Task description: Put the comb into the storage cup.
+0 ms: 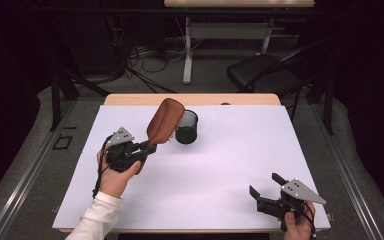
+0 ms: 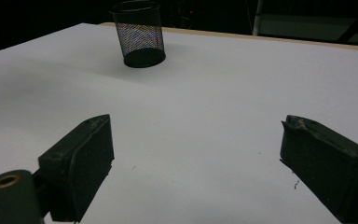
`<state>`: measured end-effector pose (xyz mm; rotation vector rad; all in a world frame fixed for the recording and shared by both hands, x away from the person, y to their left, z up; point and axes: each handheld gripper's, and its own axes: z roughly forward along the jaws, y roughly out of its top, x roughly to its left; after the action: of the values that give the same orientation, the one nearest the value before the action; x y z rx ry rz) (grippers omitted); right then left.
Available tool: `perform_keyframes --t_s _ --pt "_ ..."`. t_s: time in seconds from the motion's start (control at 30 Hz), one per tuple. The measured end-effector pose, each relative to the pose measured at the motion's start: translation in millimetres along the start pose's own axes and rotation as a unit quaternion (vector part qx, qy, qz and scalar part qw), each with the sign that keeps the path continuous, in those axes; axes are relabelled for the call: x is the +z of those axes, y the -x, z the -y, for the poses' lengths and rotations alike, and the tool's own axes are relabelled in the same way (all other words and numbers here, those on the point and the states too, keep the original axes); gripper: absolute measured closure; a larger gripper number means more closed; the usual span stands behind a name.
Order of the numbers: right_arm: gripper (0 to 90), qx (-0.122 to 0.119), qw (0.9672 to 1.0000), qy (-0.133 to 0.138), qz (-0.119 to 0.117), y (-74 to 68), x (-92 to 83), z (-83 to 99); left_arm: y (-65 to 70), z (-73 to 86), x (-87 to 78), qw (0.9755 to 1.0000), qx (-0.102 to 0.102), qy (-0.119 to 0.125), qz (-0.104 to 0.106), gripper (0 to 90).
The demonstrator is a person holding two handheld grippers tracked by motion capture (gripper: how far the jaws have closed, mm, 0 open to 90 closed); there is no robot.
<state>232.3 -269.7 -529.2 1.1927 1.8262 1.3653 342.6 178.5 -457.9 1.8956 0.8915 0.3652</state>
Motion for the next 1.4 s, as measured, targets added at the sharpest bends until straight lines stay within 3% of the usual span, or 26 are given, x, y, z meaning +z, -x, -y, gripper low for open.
perform_keyframes --t_s 0.47,0.8,1.4 --pt "9.1 -0.002 1.0 -0.003 0.001 -0.2 0.2 0.1 15.4 12.4 8.1 0.9996 0.021 0.009 0.018 72.1" --pt "9.1 -0.002 1.0 -0.005 0.002 -0.4 1.1 0.1 20.6 19.3 11.3 0.9994 0.013 0.013 0.031 72.1" --pt "9.1 -0.001 1.0 -0.009 0.0 -0.5 2.6 0.2 30.6 22.3 12.4 0.9987 0.024 0.015 0.042 72.1"
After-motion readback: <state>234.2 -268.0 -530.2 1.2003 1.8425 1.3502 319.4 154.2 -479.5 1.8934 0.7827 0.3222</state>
